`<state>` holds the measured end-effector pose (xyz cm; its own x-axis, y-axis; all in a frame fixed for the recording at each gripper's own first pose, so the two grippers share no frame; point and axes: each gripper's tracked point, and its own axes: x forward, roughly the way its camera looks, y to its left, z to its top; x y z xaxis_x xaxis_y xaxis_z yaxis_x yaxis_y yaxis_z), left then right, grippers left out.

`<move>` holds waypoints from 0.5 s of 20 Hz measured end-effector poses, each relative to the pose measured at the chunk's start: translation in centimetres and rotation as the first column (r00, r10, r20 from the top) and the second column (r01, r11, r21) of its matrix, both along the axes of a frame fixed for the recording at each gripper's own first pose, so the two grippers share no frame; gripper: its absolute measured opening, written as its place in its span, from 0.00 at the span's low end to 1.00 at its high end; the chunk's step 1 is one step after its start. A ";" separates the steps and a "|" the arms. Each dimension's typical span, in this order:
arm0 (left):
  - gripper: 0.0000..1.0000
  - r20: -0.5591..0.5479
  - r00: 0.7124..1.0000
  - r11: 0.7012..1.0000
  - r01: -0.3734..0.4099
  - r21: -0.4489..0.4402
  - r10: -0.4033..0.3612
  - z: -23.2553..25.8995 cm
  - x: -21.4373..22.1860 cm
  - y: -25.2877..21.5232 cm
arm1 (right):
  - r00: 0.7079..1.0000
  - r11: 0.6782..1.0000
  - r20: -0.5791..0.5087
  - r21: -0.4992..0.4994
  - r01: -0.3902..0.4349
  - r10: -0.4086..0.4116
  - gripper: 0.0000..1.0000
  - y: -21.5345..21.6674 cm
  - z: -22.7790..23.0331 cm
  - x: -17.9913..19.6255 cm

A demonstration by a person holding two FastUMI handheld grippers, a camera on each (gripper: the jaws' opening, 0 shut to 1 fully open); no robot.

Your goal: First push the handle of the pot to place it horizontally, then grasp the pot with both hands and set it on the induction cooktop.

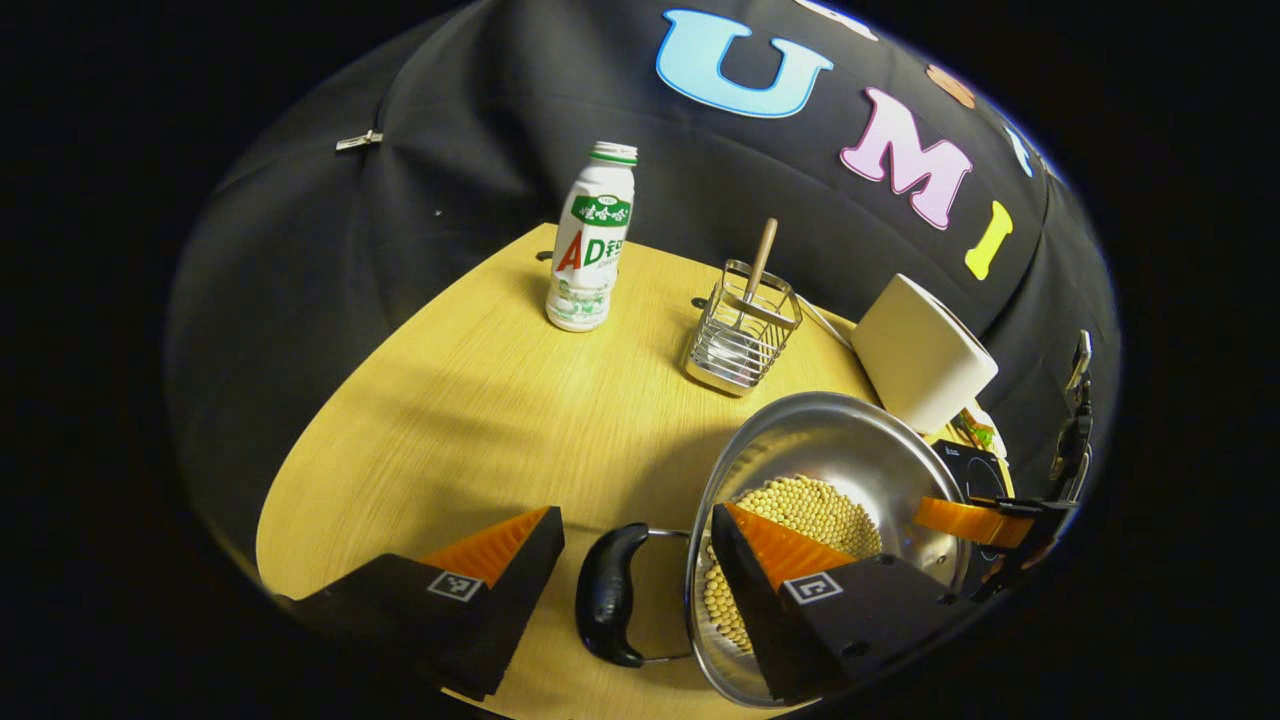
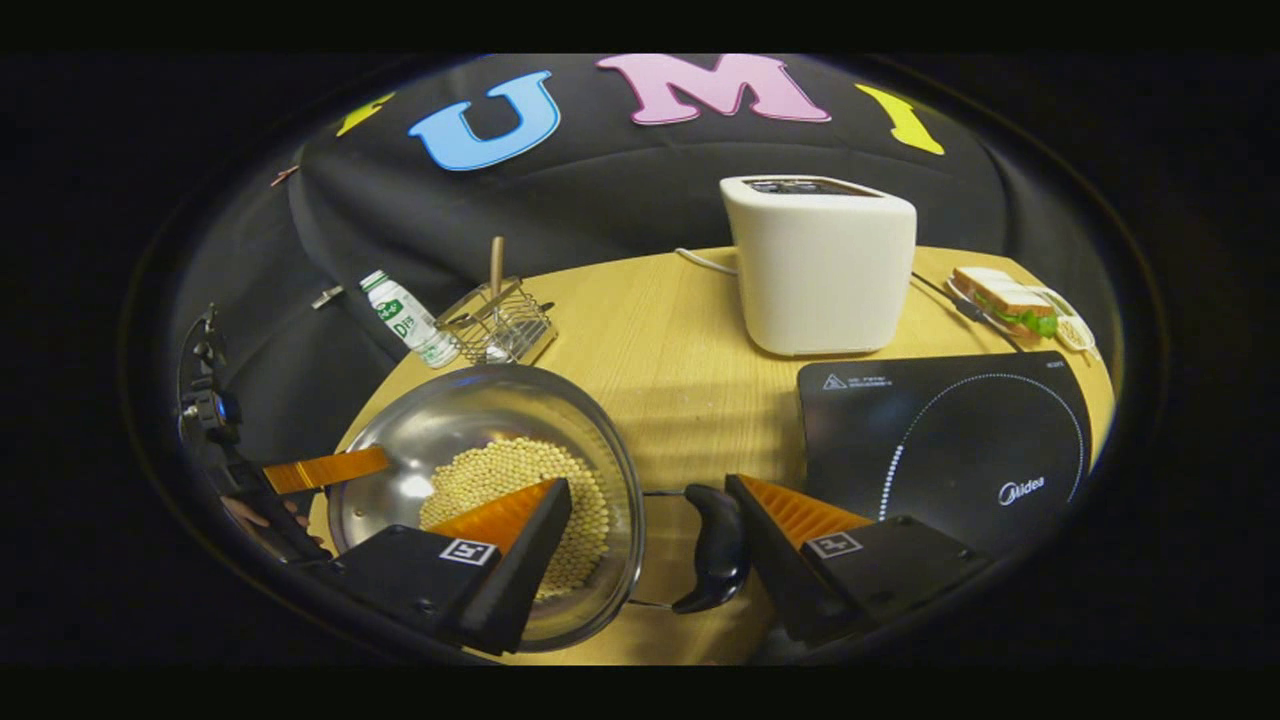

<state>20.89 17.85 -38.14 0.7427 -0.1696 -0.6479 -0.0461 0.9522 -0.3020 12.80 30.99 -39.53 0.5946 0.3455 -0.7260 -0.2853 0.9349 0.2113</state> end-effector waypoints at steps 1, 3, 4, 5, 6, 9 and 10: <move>0.90 -0.007 1.000 1.000 0.006 -0.001 -0.006 -0.2 0.1 -0.2 | 1.000 1.000 0.011 -0.012 0.001 -0.001 0.96 0.0 0.0 0.0; 0.85 -0.012 1.000 1.000 0.004 0.004 -0.004 -0.6 0.3 -0.5 | 1.000 1.000 0.009 -0.024 0.017 -0.017 0.93 -0.4 -0.2 -0.5; 0.83 -0.013 1.000 1.000 -0.001 0.018 0.001 -0.7 0.5 -0.2 | 1.000 1.000 0.012 -0.017 0.024 -0.024 0.88 -0.2 -0.2 -0.5; 0.81 -0.014 1.000 1.000 -0.002 0.023 0.002 -0.9 0.5 0.0 | 1.000 1.000 0.008 -0.020 0.023 -0.023 0.78 0.0 -0.5 -0.9; 0.79 -0.019 1.000 1.000 0.001 0.021 -0.001 -1.1 0.6 0.1 | 1.000 0.999 0.001 -0.029 0.018 -0.018 0.87 0.2 -1.0 -1.1; 0.79 -0.032 0.999 0.999 -0.012 0.036 0.013 -1.7 0.3 0.4 | 1.000 0.997 -0.010 -0.072 0.015 -0.015 0.79 0.3 -2.4 -2.5; 0.80 -0.022 1.000 0.999 -0.006 0.049 0.007 -1.9 0.2 0.5 | 1.000 0.996 0.000 -0.088 0.004 -0.004 0.87 -0.1 -2.5 -2.7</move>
